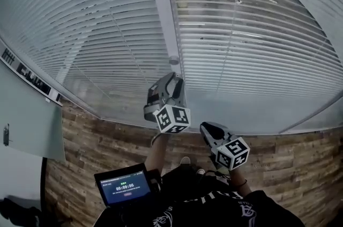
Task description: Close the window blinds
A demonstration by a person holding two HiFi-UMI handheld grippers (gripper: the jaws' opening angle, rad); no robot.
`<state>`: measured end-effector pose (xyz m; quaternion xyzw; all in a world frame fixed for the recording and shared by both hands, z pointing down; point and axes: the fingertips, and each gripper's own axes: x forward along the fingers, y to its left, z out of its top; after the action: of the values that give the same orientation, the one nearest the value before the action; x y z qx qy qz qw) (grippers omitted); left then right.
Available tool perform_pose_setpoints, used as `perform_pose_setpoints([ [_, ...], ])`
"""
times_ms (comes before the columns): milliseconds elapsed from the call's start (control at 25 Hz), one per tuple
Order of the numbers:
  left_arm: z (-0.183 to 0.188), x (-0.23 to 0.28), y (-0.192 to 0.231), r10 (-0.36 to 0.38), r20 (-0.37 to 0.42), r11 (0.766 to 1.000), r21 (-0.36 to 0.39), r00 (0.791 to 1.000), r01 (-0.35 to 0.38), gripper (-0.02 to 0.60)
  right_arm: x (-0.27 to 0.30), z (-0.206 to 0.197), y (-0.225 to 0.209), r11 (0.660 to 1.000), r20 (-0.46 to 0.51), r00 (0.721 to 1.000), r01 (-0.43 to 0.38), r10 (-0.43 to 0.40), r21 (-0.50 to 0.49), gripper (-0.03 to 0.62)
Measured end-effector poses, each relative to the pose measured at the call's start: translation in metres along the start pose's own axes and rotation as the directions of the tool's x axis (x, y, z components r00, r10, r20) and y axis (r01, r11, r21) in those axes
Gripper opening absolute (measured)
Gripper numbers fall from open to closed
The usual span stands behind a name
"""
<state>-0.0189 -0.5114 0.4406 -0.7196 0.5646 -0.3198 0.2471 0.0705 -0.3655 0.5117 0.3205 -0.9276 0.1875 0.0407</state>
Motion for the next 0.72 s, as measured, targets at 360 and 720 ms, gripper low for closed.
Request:
perform_pose_setpoints([
  [360,0.001,0.001,0.013,-0.011,0.092,0.736,-0.673,0.996,0.071,0.129,0.001,0.003,-0.015,1.0,-0.002,1.0,0.028,-0.028,0.015,0.04],
  [720,-0.006,0.003,0.017,0.136,0.349,-0.461,-0.806,0.927,0.371,0.127,0.006,-0.003,-0.015,1.0,-0.023,1.0,0.015,-0.015,0.013,0.04],
])
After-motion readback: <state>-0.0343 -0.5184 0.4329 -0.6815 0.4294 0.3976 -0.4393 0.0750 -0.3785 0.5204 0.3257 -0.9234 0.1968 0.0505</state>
